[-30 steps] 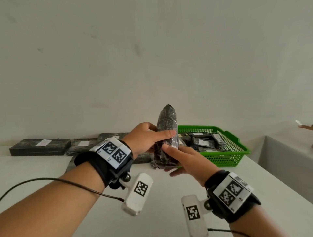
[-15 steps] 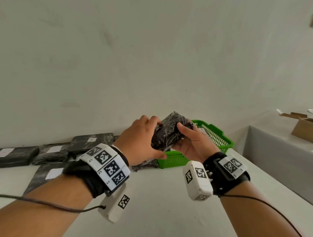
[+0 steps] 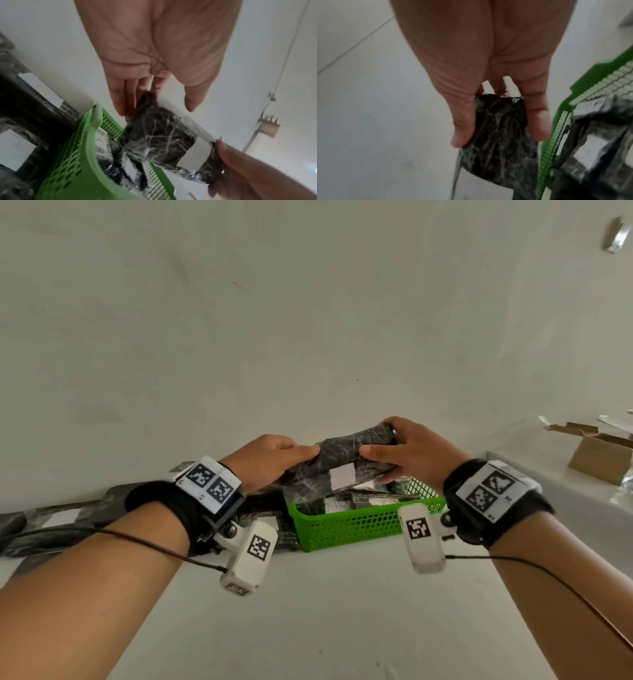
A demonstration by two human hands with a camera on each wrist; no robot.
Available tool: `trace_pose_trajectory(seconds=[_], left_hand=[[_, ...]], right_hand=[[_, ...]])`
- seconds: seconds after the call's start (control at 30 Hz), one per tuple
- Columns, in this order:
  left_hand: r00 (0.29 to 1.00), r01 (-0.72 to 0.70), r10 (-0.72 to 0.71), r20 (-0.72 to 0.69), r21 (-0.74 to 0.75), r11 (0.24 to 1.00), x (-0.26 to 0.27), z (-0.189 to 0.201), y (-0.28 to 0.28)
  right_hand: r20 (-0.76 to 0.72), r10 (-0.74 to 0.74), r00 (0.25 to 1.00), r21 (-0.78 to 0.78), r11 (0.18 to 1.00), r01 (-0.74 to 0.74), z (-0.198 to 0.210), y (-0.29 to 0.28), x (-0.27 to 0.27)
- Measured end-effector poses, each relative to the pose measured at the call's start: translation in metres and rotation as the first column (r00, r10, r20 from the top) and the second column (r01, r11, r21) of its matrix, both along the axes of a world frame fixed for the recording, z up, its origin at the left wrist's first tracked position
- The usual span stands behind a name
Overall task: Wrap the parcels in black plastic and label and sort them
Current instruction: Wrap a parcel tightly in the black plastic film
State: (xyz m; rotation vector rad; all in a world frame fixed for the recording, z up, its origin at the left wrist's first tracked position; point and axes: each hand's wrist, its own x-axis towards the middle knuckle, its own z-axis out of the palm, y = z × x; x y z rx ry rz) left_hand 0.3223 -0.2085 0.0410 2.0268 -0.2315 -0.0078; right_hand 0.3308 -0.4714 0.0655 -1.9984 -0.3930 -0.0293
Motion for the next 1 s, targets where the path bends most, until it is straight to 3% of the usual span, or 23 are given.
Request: trace_pose_trajectory(seconds=[0.1, 0.27, 0.33, 0.43, 0.6, 0.7, 0.83, 0.93, 1.0], left_hand=[[0.989, -0.112, 0.076, 0.126, 0.315, 0.942, 0.014, -0.011, -0.006], [0.983, -0.036, -0.092, 0.157, 0.666, 0.745, 0.025, -0.032, -0.014], [0.988, -0.033, -0.089, 0.126, 0.736, 0.676, 0.036, -0.036, -0.018], [0.998, -0.012, -0.05, 0.046, 0.844, 0.537, 0.057, -0.043, -0.024], [1.0, -0.014, -0.017, 0.024, 0.908, 0.419, 0.077, -0.048, -0.03], [0.998, -0.048, -0.005, 0.056, 0.897, 0.44, 0.082, -0.053, -0.031], [0.989, -0.143, 0.053, 0.137, 0.815, 0.562, 0.079, -0.06, -0.03], [0.973, -0.221, 0.085, 0.217, 0.745, 0.63, 0.075, -0.065, -0.028], [0.956, -0.277, 0.11, 0.271, 0.724, 0.631, 0.072, -0.068, -0.026]], right_hand=[[-0.098, -0.143, 0.985, -0.15, 0.98, 0.127, -0.001, -0.02, 0.029], [-0.142, -0.253, 0.957, -0.471, 0.868, 0.16, -0.002, -0.043, 0.06], [-0.149, -0.246, 0.958, -0.53, 0.837, 0.132, -0.01, -0.044, 0.072], [-0.279, -0.213, 0.936, -0.546, 0.837, 0.027, -0.028, -0.043, 0.089], [-0.351, -0.144, 0.925, -0.701, 0.696, -0.157, -0.042, -0.049, 0.103], [-0.406, -0.103, 0.908, -0.647, 0.734, -0.206, -0.05, -0.06, 0.113], [-0.48, -0.024, 0.877, -0.464, 0.855, -0.231, -0.053, -0.063, 0.115], [-0.478, 0.029, 0.878, -0.409, 0.877, -0.251, -0.046, -0.07, 0.117], [-0.46, 0.037, 0.887, -0.411, 0.877, -0.25, -0.036, -0.074, 0.114]])
